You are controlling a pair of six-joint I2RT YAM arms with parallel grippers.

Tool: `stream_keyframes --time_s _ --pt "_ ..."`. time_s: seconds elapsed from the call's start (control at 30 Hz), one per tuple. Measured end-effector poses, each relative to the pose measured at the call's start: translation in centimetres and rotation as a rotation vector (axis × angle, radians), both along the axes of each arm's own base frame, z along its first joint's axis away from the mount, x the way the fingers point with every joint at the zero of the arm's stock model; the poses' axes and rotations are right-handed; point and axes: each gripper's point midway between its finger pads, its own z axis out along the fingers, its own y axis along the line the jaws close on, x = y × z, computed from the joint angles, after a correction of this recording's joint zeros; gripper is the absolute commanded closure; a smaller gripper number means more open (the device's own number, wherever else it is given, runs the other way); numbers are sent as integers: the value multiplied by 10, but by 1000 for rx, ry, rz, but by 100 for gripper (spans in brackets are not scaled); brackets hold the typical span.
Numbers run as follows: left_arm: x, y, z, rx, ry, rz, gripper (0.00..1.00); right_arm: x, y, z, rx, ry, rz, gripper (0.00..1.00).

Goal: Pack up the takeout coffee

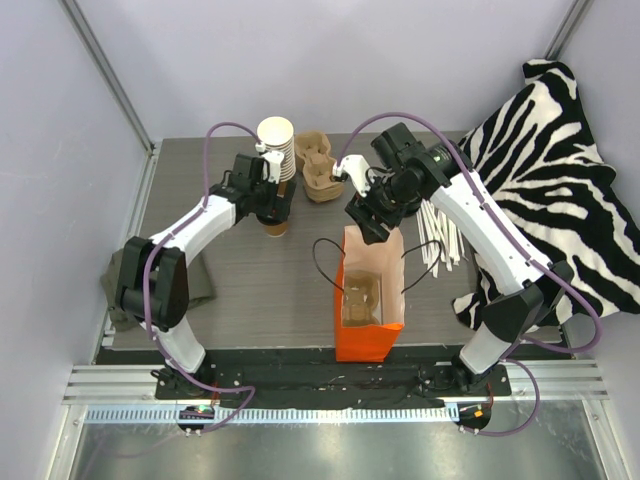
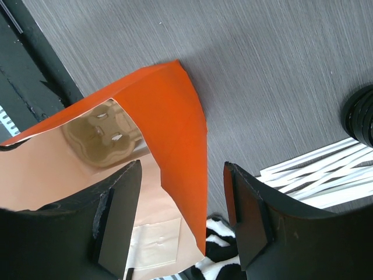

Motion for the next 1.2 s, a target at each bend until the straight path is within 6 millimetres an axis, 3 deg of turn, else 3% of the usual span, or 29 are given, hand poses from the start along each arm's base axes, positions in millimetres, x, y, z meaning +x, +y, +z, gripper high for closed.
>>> stream_keyframes --time_s 0.37,0.77,1.1,1.2 --pt "1 1 -4 1 7 4 8 2 -2 -1 -1 1 -7 35" --pt "2 3 -3 -3 5 6 25 4 -2 -2 -2 4 -12 35" --pt "1 2 -3 -5 6 0 58 5 -3 -1 1 6 -17 35" --pt "-4 3 -2 -4 23 -9 61 5 -3 -1 4 9 -20 35"
